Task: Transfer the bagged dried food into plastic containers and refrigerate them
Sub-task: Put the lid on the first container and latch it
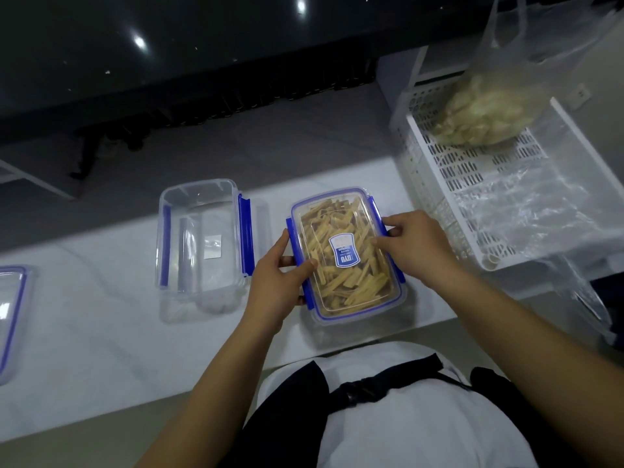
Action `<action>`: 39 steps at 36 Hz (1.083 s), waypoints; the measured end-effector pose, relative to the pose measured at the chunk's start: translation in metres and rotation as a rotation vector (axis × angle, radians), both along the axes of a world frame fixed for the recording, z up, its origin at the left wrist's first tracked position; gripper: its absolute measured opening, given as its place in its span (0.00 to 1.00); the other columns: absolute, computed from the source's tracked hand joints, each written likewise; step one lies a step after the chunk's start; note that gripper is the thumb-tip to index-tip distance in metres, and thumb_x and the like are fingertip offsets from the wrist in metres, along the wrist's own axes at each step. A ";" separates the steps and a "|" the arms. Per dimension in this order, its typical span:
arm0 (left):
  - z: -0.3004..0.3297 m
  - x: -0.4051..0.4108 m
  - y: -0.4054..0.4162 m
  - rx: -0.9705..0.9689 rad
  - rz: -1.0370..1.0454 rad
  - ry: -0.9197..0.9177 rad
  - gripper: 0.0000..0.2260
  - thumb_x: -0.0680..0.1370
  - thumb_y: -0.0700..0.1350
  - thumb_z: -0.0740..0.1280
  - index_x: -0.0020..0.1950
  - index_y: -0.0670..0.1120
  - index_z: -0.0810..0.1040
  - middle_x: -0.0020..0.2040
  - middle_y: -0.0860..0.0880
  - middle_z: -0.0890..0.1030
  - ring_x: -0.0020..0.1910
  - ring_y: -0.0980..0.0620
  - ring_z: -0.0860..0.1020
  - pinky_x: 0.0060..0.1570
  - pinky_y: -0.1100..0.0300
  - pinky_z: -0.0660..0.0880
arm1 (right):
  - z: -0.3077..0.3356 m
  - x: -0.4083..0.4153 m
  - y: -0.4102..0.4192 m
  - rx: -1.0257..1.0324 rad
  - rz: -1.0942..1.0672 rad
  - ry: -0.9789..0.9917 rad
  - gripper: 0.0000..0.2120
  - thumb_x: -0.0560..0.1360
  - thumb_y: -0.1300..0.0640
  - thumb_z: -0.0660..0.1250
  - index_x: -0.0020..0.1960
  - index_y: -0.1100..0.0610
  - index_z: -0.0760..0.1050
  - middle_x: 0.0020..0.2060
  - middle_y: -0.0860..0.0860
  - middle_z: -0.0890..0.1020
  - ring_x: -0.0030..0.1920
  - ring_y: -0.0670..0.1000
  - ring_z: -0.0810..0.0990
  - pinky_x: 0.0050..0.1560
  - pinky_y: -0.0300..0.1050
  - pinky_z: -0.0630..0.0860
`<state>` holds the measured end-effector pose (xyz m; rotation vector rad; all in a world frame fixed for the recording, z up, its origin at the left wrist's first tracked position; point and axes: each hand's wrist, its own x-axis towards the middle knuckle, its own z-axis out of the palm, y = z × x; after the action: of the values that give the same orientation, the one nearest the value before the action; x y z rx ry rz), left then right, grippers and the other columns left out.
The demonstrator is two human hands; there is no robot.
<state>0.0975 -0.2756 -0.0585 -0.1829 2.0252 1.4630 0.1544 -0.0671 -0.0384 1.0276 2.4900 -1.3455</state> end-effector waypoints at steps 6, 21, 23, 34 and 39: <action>-0.001 0.000 0.000 -0.016 0.000 0.011 0.31 0.79 0.44 0.70 0.78 0.59 0.63 0.57 0.50 0.79 0.54 0.49 0.81 0.43 0.49 0.84 | 0.001 0.001 0.001 -0.031 -0.026 0.019 0.19 0.73 0.55 0.74 0.64 0.54 0.79 0.50 0.53 0.85 0.48 0.53 0.83 0.55 0.54 0.80; -0.002 0.003 -0.009 0.151 -0.007 -0.049 0.32 0.78 0.42 0.70 0.77 0.62 0.62 0.61 0.49 0.79 0.52 0.52 0.82 0.33 0.58 0.81 | -0.003 0.009 -0.001 -0.242 -0.139 0.076 0.19 0.74 0.58 0.74 0.65 0.53 0.78 0.43 0.51 0.86 0.40 0.50 0.87 0.39 0.50 0.84; -0.002 0.005 -0.011 0.170 -0.037 -0.041 0.33 0.78 0.40 0.71 0.77 0.61 0.62 0.62 0.50 0.78 0.54 0.52 0.81 0.35 0.58 0.82 | -0.001 0.011 -0.003 -0.219 -0.122 0.071 0.18 0.75 0.59 0.72 0.65 0.52 0.78 0.44 0.50 0.86 0.41 0.51 0.86 0.45 0.55 0.84; 0.001 -0.005 0.001 0.214 -0.117 -0.015 0.34 0.78 0.37 0.70 0.78 0.59 0.62 0.62 0.54 0.78 0.58 0.50 0.80 0.47 0.50 0.84 | 0.007 0.009 -0.001 -0.127 -0.147 0.111 0.25 0.73 0.65 0.71 0.69 0.52 0.75 0.50 0.47 0.79 0.51 0.53 0.81 0.54 0.56 0.81; 0.012 -0.021 0.019 0.231 -0.132 -0.012 0.31 0.77 0.36 0.71 0.74 0.60 0.66 0.56 0.55 0.80 0.55 0.50 0.82 0.41 0.54 0.83 | 0.011 -0.002 0.014 -0.101 -0.156 0.114 0.27 0.72 0.66 0.70 0.70 0.53 0.74 0.55 0.51 0.80 0.52 0.54 0.80 0.53 0.52 0.80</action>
<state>0.0766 -0.2565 -0.0469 0.0372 1.8044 1.5916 0.1520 -0.0535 -0.0273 1.1746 2.4340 -1.5995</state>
